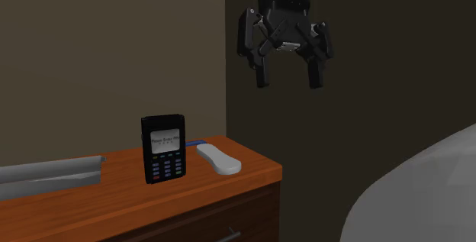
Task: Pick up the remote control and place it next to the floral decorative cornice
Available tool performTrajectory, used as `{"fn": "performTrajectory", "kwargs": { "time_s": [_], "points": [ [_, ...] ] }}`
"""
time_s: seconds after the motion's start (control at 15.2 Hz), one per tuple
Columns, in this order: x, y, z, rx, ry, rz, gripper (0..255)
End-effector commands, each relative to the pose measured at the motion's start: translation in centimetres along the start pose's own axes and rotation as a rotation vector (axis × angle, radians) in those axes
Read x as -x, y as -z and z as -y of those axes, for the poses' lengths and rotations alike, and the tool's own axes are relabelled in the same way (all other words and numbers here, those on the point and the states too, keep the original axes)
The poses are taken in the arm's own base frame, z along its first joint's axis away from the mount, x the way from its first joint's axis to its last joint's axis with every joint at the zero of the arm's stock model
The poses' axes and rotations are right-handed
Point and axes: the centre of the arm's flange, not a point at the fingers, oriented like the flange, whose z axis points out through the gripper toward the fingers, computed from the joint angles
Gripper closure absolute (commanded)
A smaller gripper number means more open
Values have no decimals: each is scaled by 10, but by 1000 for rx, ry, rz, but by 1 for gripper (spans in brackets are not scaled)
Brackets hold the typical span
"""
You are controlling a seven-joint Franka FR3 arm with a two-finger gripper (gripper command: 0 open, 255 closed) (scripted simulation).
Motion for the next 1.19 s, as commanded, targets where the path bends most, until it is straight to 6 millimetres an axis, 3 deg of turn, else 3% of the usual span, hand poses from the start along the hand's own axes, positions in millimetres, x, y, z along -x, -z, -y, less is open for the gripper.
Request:
{"fn": "performTrajectory", "kwargs": {
  "time_s": [0.0, 1.12],
  "points": [
    [0, 0, 0, 0, 0, 0, 0],
    [-191, -68, 16, 36, 63, -145, 0]
  ]
}}
